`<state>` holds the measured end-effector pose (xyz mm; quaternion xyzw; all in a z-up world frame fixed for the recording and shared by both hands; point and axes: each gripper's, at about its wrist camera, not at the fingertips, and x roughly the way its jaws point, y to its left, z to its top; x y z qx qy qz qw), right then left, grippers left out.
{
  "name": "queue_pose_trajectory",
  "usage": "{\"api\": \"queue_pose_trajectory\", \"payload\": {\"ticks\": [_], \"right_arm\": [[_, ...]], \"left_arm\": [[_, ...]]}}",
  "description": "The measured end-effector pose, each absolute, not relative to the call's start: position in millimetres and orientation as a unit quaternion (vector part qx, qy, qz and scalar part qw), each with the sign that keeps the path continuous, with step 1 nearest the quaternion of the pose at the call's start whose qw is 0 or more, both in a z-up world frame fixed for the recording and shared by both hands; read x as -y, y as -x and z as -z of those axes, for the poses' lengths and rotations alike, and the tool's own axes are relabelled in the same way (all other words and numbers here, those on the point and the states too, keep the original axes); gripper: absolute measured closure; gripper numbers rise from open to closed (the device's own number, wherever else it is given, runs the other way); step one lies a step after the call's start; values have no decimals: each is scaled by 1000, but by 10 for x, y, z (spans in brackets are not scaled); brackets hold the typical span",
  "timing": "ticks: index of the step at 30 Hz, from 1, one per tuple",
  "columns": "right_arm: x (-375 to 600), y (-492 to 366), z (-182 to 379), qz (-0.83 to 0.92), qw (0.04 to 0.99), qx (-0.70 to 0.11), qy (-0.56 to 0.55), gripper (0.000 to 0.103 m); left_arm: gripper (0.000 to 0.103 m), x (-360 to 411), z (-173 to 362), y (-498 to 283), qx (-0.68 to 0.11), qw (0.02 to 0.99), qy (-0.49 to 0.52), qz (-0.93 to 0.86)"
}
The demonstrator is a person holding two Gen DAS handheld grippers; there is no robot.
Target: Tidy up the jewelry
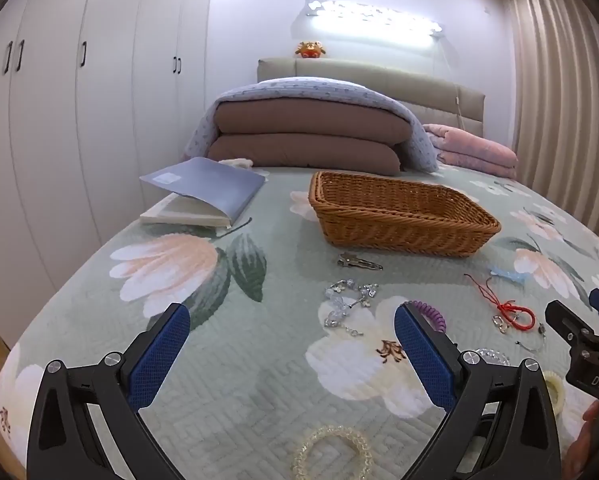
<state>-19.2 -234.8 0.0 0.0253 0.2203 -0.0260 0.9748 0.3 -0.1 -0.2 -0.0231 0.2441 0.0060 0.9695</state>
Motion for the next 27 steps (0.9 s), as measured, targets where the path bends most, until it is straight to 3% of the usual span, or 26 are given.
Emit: {"api": "queue_pose_trajectory", "payload": {"ticks": [27], "right_arm": [[2305,179,8,28,974,-223,-12,0]], "left_arm": [[1,-2,43,-15,-251,968,28,-2]]}}
